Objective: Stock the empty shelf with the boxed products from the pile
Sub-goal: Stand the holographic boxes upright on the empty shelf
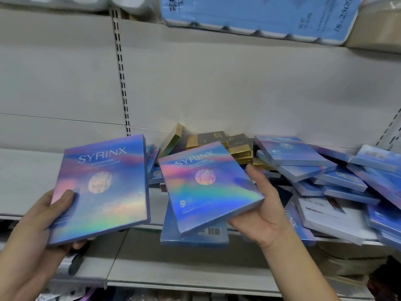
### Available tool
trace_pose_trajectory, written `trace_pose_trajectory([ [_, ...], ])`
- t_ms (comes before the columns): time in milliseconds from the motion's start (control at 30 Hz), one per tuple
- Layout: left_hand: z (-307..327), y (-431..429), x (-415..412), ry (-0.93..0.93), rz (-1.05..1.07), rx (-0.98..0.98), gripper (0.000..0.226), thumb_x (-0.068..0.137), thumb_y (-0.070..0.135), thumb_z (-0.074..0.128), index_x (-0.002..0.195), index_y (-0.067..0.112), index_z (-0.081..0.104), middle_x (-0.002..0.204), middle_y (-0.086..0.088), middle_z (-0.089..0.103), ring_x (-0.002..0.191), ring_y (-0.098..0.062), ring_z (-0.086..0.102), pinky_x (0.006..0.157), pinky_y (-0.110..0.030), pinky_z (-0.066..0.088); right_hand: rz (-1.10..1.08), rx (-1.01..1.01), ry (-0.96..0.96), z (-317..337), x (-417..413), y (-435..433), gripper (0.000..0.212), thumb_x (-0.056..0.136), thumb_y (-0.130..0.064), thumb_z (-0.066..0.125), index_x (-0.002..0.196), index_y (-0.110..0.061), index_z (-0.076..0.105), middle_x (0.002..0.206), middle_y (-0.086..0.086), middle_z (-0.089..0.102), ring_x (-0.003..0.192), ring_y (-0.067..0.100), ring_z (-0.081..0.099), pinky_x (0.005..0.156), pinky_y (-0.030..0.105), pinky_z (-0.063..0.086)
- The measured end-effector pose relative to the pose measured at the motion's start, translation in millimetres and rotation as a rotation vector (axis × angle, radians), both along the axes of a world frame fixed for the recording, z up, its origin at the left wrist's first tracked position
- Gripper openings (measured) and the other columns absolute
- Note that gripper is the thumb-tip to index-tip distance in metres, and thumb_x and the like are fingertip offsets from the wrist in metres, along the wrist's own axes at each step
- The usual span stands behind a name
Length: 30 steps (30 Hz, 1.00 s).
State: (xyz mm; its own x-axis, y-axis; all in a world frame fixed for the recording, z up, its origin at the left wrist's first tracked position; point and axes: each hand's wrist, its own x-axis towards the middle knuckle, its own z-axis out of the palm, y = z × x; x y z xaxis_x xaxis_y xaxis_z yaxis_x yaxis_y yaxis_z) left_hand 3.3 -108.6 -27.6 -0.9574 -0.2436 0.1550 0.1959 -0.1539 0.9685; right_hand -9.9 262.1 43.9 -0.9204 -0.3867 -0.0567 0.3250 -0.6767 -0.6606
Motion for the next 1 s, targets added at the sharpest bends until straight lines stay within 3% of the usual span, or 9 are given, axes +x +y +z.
trace_pose_trajectory([
  [100, 7, -1, 3, 0.005, 0.077, -0.015, 0.036, 0.101, 0.039, 0.052, 0.106, 0.005, 0.064, 0.062, -0.020, 0.063, 0.035, -0.028, 0.051, 0.035, -0.034, 0.015, -0.078, 0.084, -0.003, -1, -1, -8, 0.038, 0.075, -0.013, 0.075, 0.112, -0.005, 0.070, 0.110, 0.017, 0.072, 0.092, 0.028, 0.072, 0.073, 0.036, 0.060],
  [167, 9, -10, 2, 0.000, 0.122, 0.016, 0.040, 0.091, 0.054, 0.063, 0.088, 0.017, 0.075, 0.057, -0.008, 0.067, 0.037, -0.021, 0.057, 0.030, -0.025, 0.033, -0.136, 0.100, -0.035, -2, -3, -13, 0.026, 0.083, -0.012, 0.067, 0.108, -0.006, 0.071, 0.108, 0.016, 0.074, 0.090, 0.026, 0.072, 0.068, 0.032, 0.061],
  [233, 8, -21, 7, 0.012, 0.165, 0.009, 0.035, 0.093, 0.051, 0.060, 0.071, 0.030, 0.078, 0.059, 0.012, 0.070, 0.045, -0.004, 0.064, 0.040, -0.016, 0.050, -0.153, 0.155, 0.019, -4, -5, -16, 0.032, 0.082, -0.013, 0.068, 0.114, -0.007, 0.070, 0.114, 0.015, 0.074, 0.095, 0.024, 0.072, 0.072, 0.031, 0.060],
  [300, 12, -23, 20, 0.039, 0.132, 0.011, 0.029, 0.101, 0.035, 0.048, 0.098, 0.024, 0.074, 0.083, 0.010, 0.077, 0.064, -0.008, 0.072, 0.051, -0.024, 0.059, -0.138, 0.266, 0.090, -6, -6, -19, 0.043, 0.079, -0.011, 0.071, 0.122, -0.008, 0.068, 0.120, 0.014, 0.072, 0.104, 0.027, 0.071, 0.078, 0.033, 0.060],
  [400, 16, -23, 49, 0.029, 0.121, 0.064, 0.037, 0.097, 0.028, 0.054, 0.129, 0.010, 0.060, 0.118, -0.008, 0.074, 0.097, -0.027, 0.073, 0.069, -0.044, 0.062, -0.084, 0.380, 0.162, -9, -9, -29, 0.057, 0.074, 0.000, 0.070, 0.130, -0.010, 0.062, 0.124, 0.013, 0.071, 0.108, 0.032, 0.071, 0.078, 0.040, 0.063],
  [533, 19, -24, 83, -0.014, 0.229, 0.046, 0.040, 0.087, 0.017, 0.057, 0.127, 0.014, 0.063, 0.112, -0.009, 0.077, 0.085, -0.021, 0.076, 0.065, -0.036, 0.064, 0.010, 0.444, 0.231, -8, -19, -54, 0.054, 0.081, 0.013, 0.062, 0.128, -0.013, 0.061, 0.118, 0.010, 0.074, 0.098, 0.030, 0.075, 0.069, 0.040, 0.064],
  [733, 11, -60, 148, -0.043, 0.440, 0.033, 0.042, 0.088, 0.003, 0.058, 0.129, 0.011, 0.061, 0.113, -0.008, 0.077, 0.088, -0.018, 0.076, 0.068, -0.034, 0.063, 0.126, 0.438, 0.324, -19, -22, -120, 0.055, 0.072, -0.007, 0.070, 0.125, -0.021, 0.064, 0.116, 0.007, 0.075, 0.098, 0.025, 0.075, 0.085, 0.047, 0.059],
  [833, 7, -89, 178, -0.036, 0.538, 0.038, 0.039, 0.084, 0.004, 0.060, 0.121, 0.014, 0.066, 0.110, -0.008, 0.077, 0.086, -0.016, 0.076, 0.070, -0.031, 0.063, 0.187, 0.443, 0.360, -27, -19, -166, 0.055, 0.072, -0.010, 0.072, 0.125, -0.023, 0.064, 0.116, 0.005, 0.076, 0.101, 0.024, 0.074, 0.082, 0.039, 0.060],
  [1000, -4, -158, 221, -0.027, 0.682, 0.034, 0.036, 0.084, 0.010, 0.062, 0.119, 0.012, 0.067, 0.114, -0.009, 0.076, 0.090, -0.017, 0.075, 0.078, -0.032, 0.062, 0.294, 0.431, 0.424, -32, -11, -266, 0.065, 0.059, -0.021, 0.080, 0.123, -0.017, 0.066, 0.116, 0.007, 0.076, 0.106, 0.029, 0.072, 0.093, 0.047, 0.057],
])
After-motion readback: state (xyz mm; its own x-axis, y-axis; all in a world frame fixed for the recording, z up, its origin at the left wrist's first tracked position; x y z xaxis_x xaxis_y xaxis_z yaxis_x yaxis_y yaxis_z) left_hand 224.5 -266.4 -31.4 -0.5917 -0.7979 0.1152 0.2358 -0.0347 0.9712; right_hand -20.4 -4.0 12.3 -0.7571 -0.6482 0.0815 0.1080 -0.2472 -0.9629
